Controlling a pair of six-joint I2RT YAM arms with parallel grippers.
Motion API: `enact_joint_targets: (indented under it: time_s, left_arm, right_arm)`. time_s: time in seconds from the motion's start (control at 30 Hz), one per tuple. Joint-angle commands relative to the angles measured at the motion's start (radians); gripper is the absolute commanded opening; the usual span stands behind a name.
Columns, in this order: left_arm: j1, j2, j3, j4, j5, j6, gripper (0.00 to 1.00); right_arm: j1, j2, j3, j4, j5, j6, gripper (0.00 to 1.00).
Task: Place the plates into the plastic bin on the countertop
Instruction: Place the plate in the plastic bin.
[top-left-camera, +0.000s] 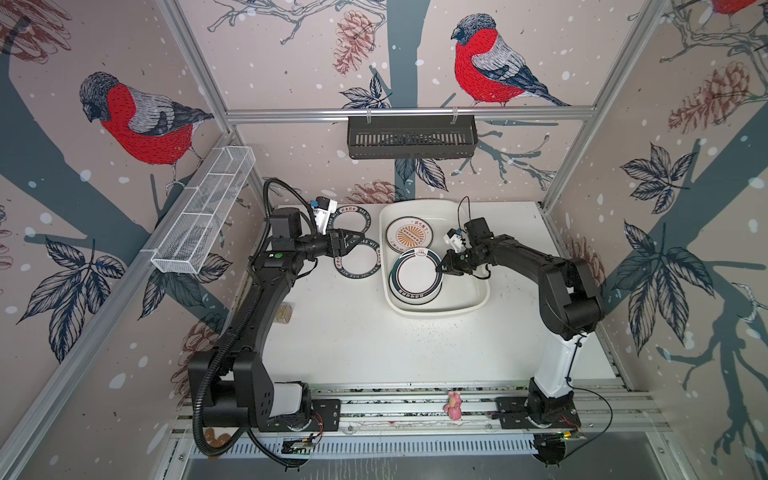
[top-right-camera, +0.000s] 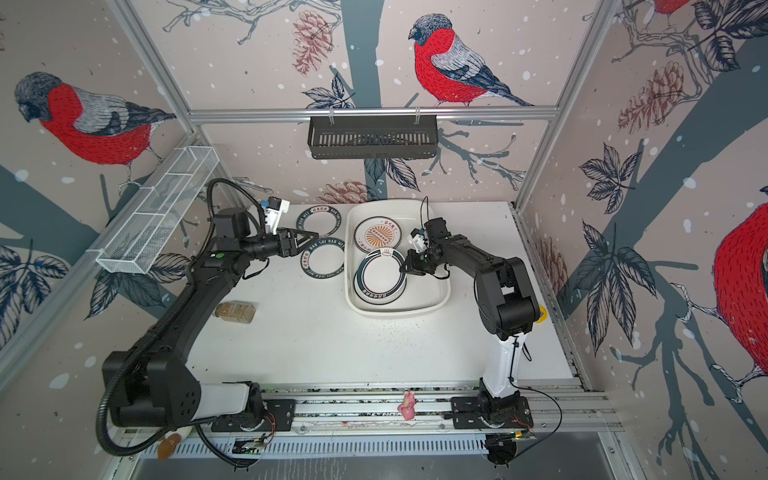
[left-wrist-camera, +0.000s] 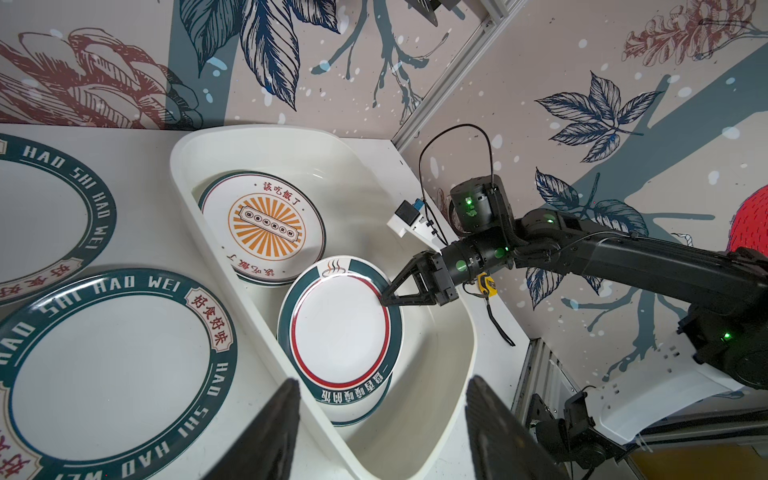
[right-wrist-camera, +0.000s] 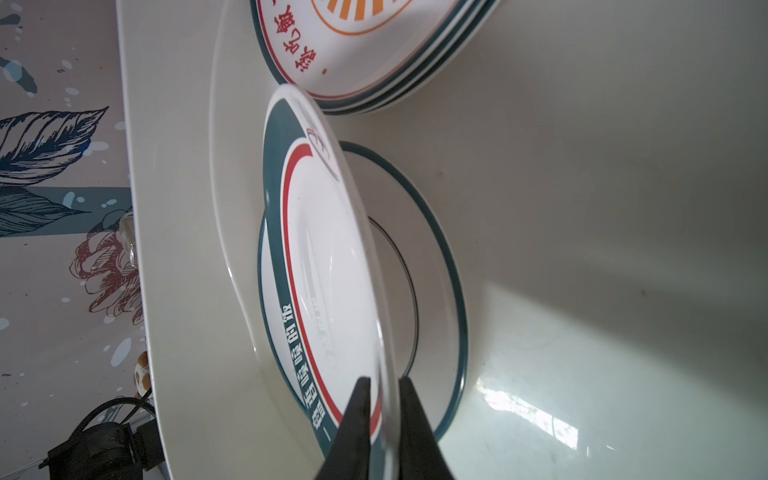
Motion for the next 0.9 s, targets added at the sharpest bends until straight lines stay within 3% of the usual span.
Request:
enact_joint_targets:
  time_s: [0.0,0.87]
  left_arm:
    - [0.001,-0.005,0.004,0.034,0.019,0.0,0.63]
    - [0.001,-0.017,-0.012,0.046,0.022,-0.009,0.64]
  right_arm:
    - [0.001,0.006,0.001,-0.009,0.007,-0.006,0.17]
    - [0.015,0.055,-0.005,-0.025,0.071,-0.021,0.23]
